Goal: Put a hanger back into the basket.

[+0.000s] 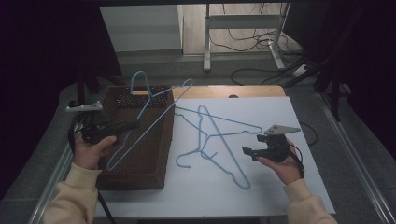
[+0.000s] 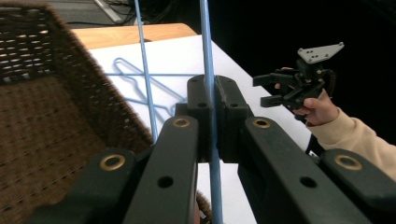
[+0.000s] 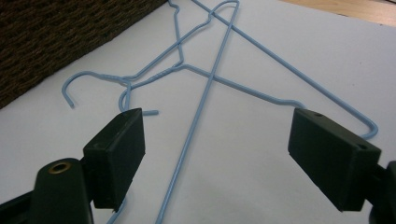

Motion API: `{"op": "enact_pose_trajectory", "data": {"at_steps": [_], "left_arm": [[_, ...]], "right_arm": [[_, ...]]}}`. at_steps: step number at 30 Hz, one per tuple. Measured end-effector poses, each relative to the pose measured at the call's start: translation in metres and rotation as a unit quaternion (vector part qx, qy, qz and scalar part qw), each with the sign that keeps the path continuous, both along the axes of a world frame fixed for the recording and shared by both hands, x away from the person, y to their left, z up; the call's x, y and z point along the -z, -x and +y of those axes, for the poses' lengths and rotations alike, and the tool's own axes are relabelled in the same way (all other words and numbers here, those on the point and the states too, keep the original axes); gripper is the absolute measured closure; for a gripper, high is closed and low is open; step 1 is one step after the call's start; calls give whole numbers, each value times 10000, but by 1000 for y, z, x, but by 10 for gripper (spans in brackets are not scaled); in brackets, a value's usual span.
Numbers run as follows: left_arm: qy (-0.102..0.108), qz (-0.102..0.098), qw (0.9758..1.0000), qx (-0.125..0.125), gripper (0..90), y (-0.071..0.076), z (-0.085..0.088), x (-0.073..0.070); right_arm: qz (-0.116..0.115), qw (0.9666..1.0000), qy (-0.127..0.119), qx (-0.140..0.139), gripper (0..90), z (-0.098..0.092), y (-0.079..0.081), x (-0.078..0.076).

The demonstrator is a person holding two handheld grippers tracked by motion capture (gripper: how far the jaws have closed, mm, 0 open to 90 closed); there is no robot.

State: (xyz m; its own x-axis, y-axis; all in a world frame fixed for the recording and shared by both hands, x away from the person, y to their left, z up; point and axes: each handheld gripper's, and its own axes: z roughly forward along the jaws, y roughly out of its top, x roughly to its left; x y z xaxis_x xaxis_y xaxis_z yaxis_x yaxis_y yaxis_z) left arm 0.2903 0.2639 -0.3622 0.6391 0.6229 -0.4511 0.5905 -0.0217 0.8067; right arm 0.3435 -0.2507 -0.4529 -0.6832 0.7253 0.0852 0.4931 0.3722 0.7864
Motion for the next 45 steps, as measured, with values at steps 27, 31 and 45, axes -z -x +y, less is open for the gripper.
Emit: {"op": "enact_pose_trajectory", "data": {"at_steps": [27, 31, 45], "left_arm": [[-92, 247, 9984, -500, 862, 3, 63, 35], [-181, 272, 9983, -473, 862, -1, 64, 37], [-477, 488, 9969, -395, 862, -22, 69, 51]], "right_arm": [[38, 10000, 55, -47, 184, 2, 0, 2], [32, 10000, 65, -44, 184, 2, 0, 2], [19, 10000, 57, -13, 185, 1, -1, 2]]}}
